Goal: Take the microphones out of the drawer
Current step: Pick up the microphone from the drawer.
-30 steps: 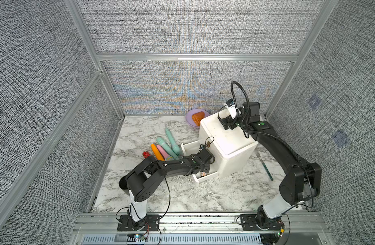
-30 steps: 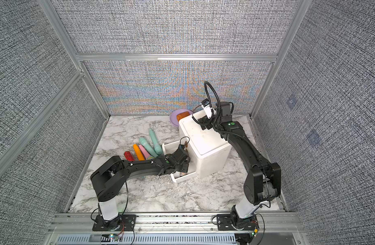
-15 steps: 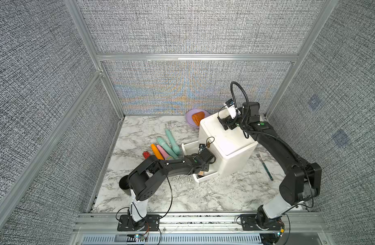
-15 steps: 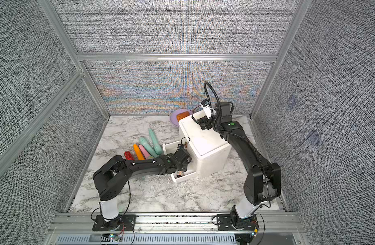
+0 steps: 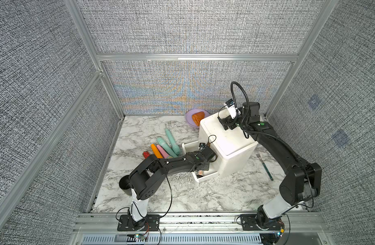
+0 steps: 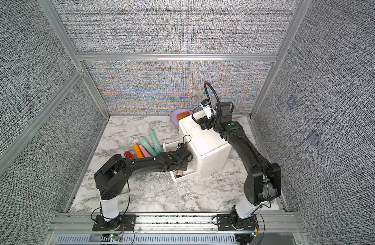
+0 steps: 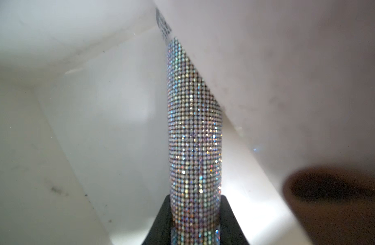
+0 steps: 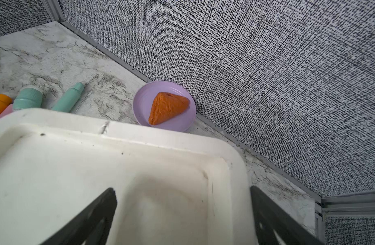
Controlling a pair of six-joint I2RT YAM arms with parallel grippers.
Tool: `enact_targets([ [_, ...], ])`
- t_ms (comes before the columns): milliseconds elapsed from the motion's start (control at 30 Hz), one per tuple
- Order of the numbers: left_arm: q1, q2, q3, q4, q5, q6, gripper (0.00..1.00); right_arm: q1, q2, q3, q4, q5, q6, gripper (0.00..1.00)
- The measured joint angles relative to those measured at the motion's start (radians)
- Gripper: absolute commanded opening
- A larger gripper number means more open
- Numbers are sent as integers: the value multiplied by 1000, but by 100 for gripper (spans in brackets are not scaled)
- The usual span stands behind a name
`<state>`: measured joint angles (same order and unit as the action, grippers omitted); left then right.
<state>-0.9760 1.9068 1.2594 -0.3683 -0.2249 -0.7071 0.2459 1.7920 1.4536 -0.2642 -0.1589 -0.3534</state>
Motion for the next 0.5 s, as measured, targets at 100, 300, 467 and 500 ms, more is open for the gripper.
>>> enact_targets([
  [100, 2, -16, 25, -47, 16, 4, 0, 0, 0, 0, 1, -2, 0, 98],
  [300, 3, -21, 84, -133, 45, 15, 0, -2, 2, -2, 11, 0, -2, 98],
  [467, 5, -21, 125, -195, 71, 14, 0, -2, 4, -3, 16, 3, -5, 98],
  [500, 5, -21, 129, -203, 75, 15, 0, -2, 5, -3, 16, 3, -5, 98],
])
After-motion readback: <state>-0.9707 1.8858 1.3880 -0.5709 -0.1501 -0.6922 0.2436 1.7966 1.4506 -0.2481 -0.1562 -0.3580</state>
